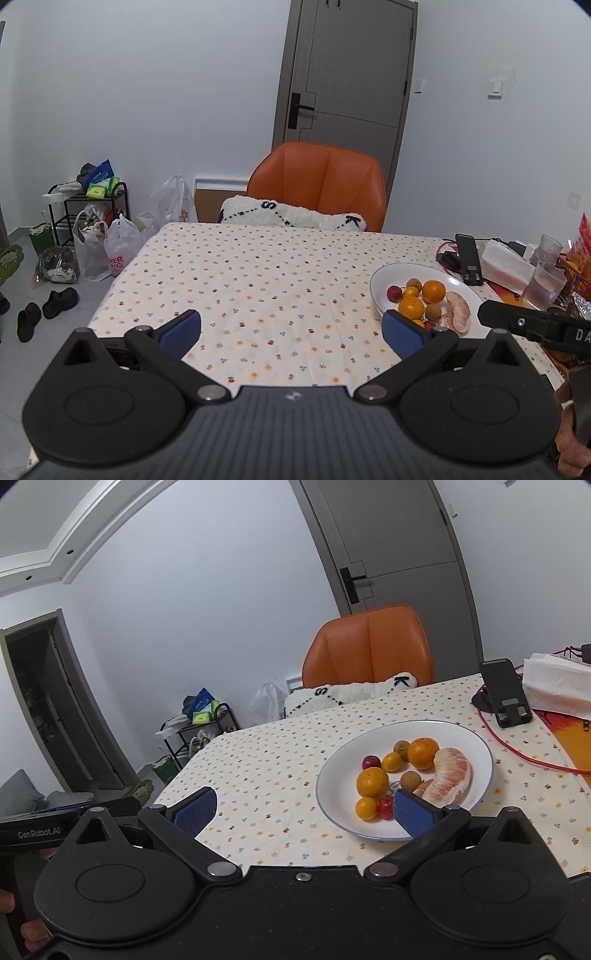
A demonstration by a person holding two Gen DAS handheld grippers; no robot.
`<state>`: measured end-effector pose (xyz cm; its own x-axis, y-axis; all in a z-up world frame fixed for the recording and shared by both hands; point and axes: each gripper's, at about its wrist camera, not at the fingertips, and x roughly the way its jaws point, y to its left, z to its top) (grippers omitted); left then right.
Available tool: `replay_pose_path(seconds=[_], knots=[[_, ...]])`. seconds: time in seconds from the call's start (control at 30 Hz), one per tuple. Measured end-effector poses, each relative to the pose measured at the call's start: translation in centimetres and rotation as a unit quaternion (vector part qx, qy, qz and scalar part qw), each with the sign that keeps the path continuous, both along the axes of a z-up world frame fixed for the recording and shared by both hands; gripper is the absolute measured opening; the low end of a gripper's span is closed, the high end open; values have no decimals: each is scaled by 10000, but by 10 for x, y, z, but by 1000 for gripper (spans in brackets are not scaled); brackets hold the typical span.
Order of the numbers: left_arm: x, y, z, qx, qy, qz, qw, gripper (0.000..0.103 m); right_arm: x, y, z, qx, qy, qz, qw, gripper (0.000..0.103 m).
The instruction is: Organize fruits
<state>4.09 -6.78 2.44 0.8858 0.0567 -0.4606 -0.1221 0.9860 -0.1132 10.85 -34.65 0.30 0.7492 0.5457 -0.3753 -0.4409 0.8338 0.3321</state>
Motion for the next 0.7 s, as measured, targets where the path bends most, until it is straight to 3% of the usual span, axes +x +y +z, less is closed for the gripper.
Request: replay_pose_path(seconds=[0.47, 0.7], knots=[[-32, 14, 0, -20, -8, 0, 10000, 103, -31, 19, 10, -203, -106, 204, 9995, 103], [-44, 28, -8, -123, 20, 111, 9999, 103, -50, 30, 10, -382, -150, 11, 9992, 103]])
